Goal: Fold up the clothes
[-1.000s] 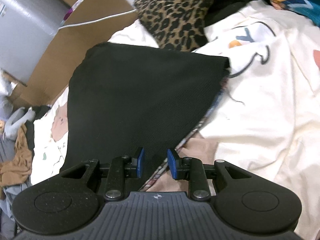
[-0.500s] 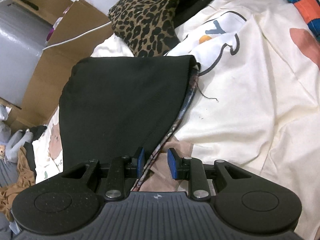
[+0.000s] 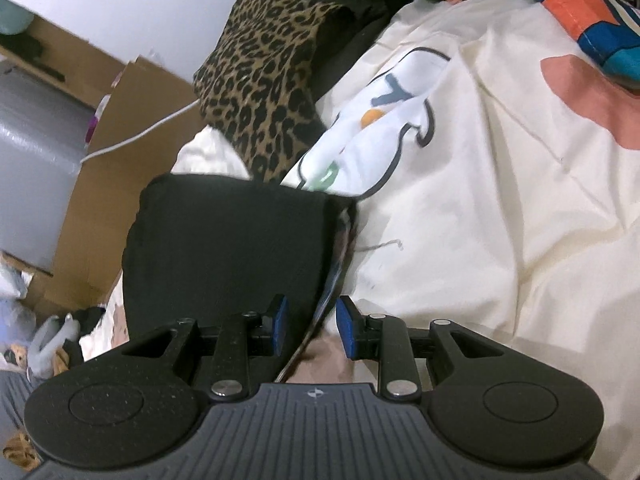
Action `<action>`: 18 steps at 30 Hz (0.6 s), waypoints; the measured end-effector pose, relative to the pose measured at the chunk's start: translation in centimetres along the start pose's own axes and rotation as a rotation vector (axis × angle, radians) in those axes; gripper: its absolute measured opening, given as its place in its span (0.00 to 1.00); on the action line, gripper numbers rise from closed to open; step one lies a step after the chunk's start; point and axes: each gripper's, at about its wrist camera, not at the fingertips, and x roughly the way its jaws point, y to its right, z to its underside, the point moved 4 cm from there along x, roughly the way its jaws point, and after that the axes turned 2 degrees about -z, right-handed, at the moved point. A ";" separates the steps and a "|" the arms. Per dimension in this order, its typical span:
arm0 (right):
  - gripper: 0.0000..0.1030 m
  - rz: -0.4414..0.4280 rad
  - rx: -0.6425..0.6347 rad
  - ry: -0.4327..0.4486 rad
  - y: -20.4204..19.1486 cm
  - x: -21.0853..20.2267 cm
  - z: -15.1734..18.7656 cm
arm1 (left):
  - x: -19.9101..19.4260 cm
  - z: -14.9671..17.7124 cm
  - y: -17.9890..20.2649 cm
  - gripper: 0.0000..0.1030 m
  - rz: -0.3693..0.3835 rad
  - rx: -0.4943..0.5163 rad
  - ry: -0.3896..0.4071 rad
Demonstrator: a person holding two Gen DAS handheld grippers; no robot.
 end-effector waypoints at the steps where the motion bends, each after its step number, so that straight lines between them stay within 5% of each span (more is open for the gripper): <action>1: 0.33 -0.012 0.005 0.009 0.2 0.2 -0.2 | -0.4 0.1 -0.3 0.05 -0.006 0.004 0.000; 18: 0.33 -0.011 -0.146 0.000 1.1 3.2 -4.1 | -0.6 -0.1 0.9 0.06 -0.038 0.047 0.002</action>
